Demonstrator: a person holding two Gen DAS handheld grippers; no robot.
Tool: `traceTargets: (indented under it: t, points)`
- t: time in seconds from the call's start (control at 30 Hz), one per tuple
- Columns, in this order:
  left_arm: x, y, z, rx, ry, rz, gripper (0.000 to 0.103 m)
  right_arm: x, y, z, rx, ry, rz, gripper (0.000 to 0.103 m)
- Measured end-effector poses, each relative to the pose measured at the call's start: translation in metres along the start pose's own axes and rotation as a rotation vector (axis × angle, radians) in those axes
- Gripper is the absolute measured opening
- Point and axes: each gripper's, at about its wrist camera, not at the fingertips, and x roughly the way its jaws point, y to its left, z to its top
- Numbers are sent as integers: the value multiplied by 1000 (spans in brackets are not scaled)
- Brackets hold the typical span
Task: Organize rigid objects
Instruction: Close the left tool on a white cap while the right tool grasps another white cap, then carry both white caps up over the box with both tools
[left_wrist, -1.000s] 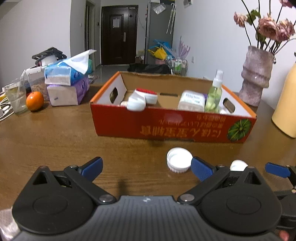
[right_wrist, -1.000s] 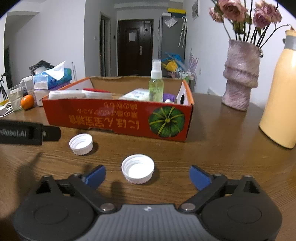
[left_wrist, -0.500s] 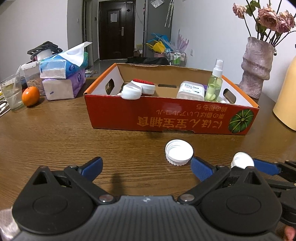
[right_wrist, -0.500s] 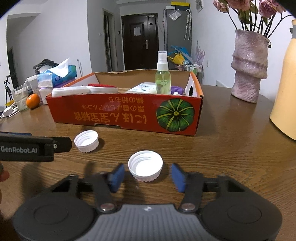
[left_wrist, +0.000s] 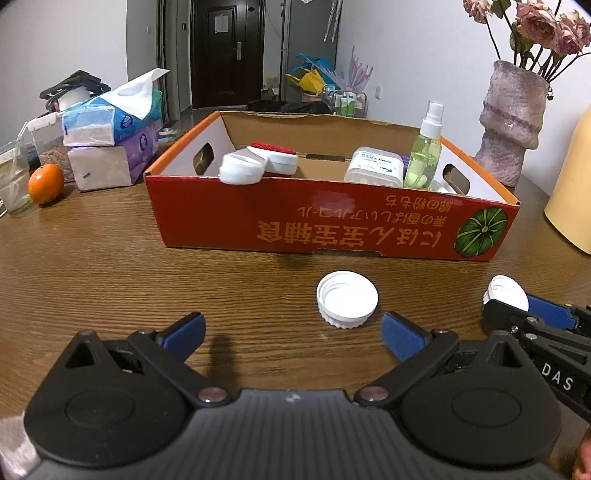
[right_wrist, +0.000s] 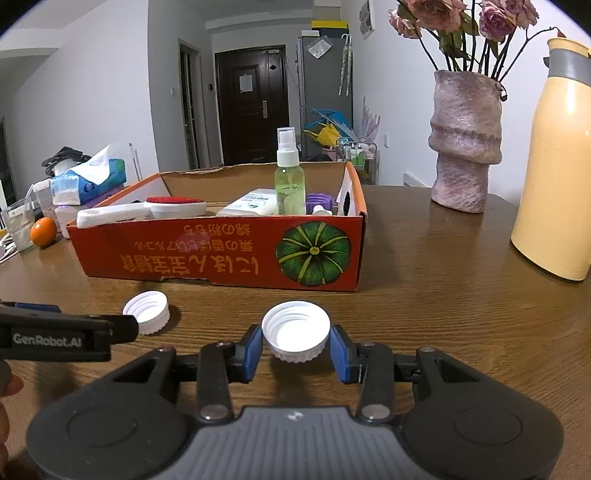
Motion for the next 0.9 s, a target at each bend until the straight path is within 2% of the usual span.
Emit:
traceTargets:
  t: [0.27, 0.47, 0.53, 0.73, 0.77, 0.8, 0.87, 0.9]
  points:
    - [16, -8, 4, -18, 32, 14, 103, 0, -5, 3, 18, -19, -27, 38]
    - [20, -17, 9, -1, -3, 27, 102, 0, -8, 5, 31, -30, -48, 39]
    - [20, -22, 9, 18, -12, 28, 98, 1, -9, 6, 34, -32, -52, 38]
    - [24, -30, 8, 54, -1, -8, 68, 1, -9, 6, 29, -32, -53, 38]
    - [23, -29, 7, 56, -4, -11, 62, 1, -9, 6, 30, -33, -54, 38]
    - [22, -29, 7, 57, -8, -21, 51, 1, -9, 6, 31, -33, -53, 38]
    - [21, -29, 7, 61, -11, -40, 41, 0, -9, 6, 30, -33, -53, 38]
    - [20, -30, 7, 64, -12, -45, 41, 0, -9, 6, 28, -34, -53, 38]
